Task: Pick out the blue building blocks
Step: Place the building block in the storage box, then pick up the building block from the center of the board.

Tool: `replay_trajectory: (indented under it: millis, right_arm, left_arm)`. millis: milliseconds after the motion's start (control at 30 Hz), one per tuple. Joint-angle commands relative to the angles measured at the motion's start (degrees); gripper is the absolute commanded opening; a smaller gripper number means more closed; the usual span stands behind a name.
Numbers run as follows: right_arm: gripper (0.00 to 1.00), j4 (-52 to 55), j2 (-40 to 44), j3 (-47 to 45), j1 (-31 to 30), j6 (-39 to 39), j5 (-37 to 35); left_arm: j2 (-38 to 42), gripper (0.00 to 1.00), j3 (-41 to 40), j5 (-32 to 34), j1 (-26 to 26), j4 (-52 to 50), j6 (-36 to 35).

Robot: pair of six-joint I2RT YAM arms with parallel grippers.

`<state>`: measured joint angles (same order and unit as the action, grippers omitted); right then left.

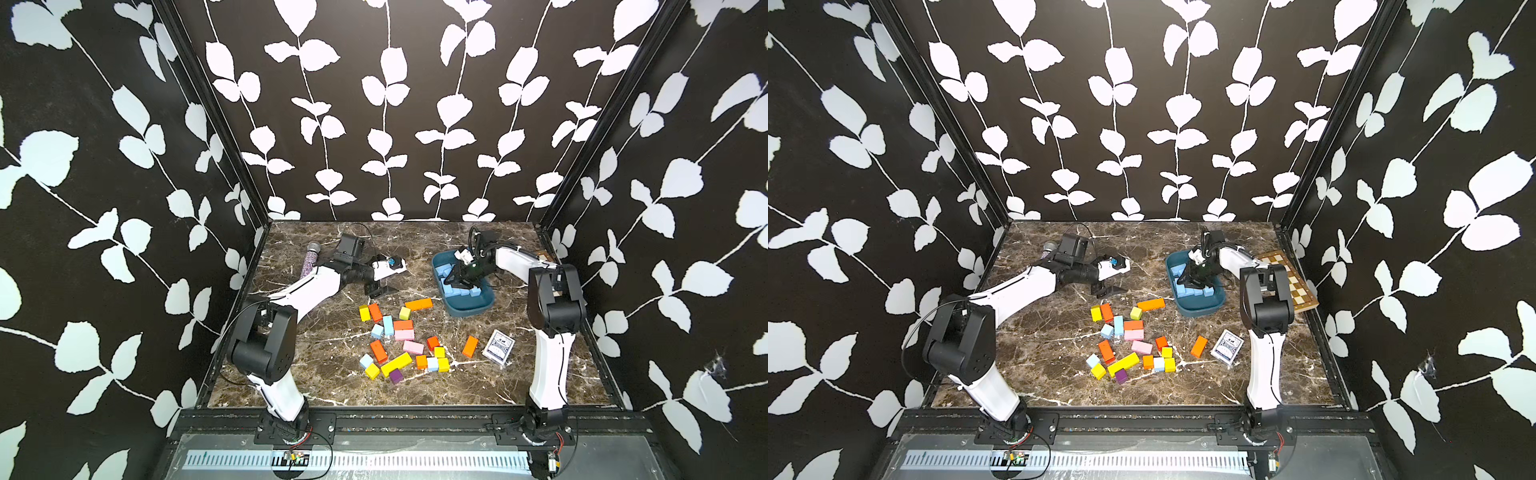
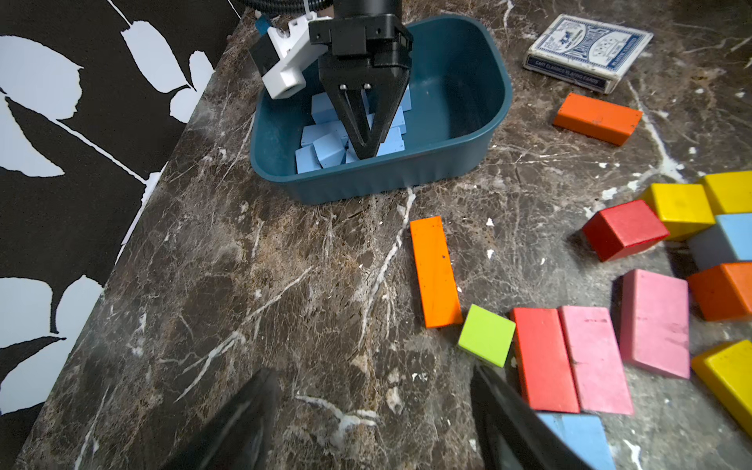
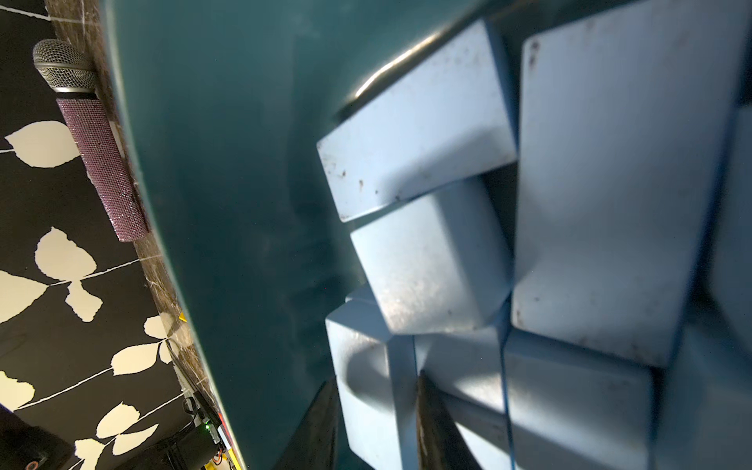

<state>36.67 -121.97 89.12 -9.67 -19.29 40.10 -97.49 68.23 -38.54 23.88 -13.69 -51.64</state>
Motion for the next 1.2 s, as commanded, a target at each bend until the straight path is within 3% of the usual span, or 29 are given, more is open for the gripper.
replay_trajectory:
  millis: [0, 300, 533, 600, 800, 933, 1167]
  right_arm:
    - [0.34, 1.9, 3.7, -0.9, -0.2, 0.7, -1.6]
    - [0.34, 11.5, 13.8, 0.5, -4.7, 2.8, -16.5]
    - [0.35, 14.2, 17.8, 0.1, -15.4, -0.9, -24.7]
    - [0.35, 16.7, 16.9, 1.5, -18.6, -1.2, -27.2]
    - [0.35, 8.8, 18.2, -3.2, -22.9, -7.5, -24.6]
    - [0.35, 3.6, 20.2, -6.8, -23.5, -10.7, -23.5]
    - [0.35, -0.2, 22.4, -10.7, -24.7, -13.1, -22.9]
  left_arm:
    - [1.1, 0.76, 0.4, -0.4, 0.3, -3.3, -1.2]
    - [2.3, 0.76, 1.5, -0.1, -1.6, -15.1, -5.8]
    - [4.6, 0.75, -2.7, 2.2, -4.7, -17.4, -6.2]
    - [5.6, 0.75, -4.7, 2.8, -5.0, -18.7, -9.2]
    - [6.3, 0.73, -7.7, 2.5, -4.9, -29.2, -28.0]
    - [4.2, 0.65, -6.9, 3.0, -3.8, -33.7, -37.3]
    - [-1.4, 0.58, -5.1, 6.3, -0.2, -32.4, -40.9]
